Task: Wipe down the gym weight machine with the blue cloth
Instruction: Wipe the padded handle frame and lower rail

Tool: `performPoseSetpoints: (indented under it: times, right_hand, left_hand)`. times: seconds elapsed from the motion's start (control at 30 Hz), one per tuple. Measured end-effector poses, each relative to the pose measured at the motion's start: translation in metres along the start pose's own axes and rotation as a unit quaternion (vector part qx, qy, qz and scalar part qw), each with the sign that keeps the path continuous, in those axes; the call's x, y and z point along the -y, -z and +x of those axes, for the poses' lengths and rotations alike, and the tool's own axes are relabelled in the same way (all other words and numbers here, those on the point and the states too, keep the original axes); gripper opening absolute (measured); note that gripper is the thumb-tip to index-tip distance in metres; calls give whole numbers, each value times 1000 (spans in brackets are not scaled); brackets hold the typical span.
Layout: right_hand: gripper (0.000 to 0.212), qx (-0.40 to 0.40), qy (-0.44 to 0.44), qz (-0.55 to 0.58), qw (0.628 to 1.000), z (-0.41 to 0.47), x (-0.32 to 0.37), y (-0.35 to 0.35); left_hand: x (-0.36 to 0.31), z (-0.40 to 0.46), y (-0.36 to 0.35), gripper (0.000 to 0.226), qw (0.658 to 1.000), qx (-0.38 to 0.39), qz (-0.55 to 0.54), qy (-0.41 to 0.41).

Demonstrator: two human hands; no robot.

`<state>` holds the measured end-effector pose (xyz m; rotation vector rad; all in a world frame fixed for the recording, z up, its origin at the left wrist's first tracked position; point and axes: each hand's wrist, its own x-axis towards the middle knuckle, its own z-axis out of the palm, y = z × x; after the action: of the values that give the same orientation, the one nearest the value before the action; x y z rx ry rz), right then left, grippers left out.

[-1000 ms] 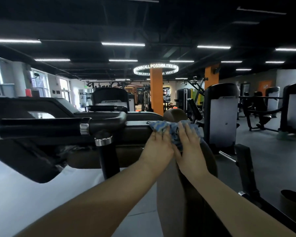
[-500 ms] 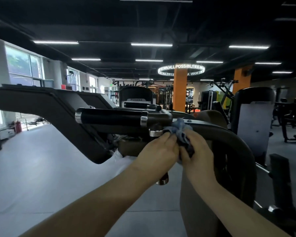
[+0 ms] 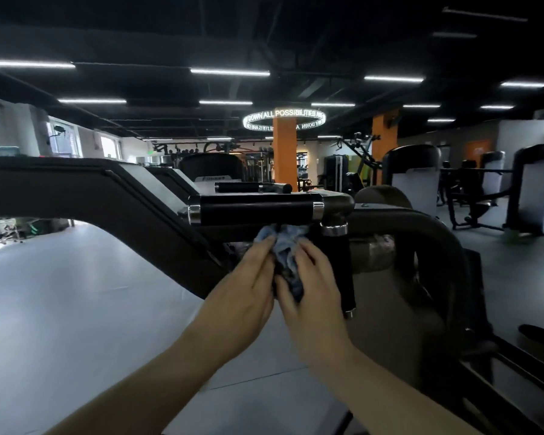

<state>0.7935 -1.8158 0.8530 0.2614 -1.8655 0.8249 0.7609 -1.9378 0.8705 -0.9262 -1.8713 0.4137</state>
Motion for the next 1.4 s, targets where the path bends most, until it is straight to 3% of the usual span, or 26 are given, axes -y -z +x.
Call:
performPoseSetpoints:
  times: [0.1,0.2,0.33,0.47,0.57,0.87,0.97,1.1,1.2,1.4]
  right_hand:
    - [52,36,-88,-53,994,16,14,-24]
    - [50,27,-179,-96,979,36,12,-38]
    - [39,34,-249,-253,934,55,0,-42]
    - [63,40,-228,-289,929,54,-3,-57]
    - [74,14,-161,-352,922,51,5,-82]
    - [69,34,-103,-324,940,47,53,-137]
    - [45,21,-65,-294,954,51,70,-148]
    - [50,24,-64,-236,969,61,91,-163]
    - [53,21,-47,-171,984,72,110,-174]
    - [43,22,-16,-180,983,104,147,-188]
  left_hand:
    - [26,11,-22,44,995,7,-63,76]
    - [36,30,-31,46,994,11,-101,35]
    - [42,51,-29,32,996,-9,-90,-21]
    - [56,45,-29,15,997,-21,-44,-52]
    - [72,26,-30,25,998,-19,-18,-63]
    - [131,-15,-18,29,999,-10,16,-31]
    - [150,-25,-12,32,1000,-4,10,-28]
    - [179,-36,1,18,999,-43,15,-23]
    - [202,-45,9,23,999,-28,21,-4]
    - [241,-59,27,52,996,28,44,75]
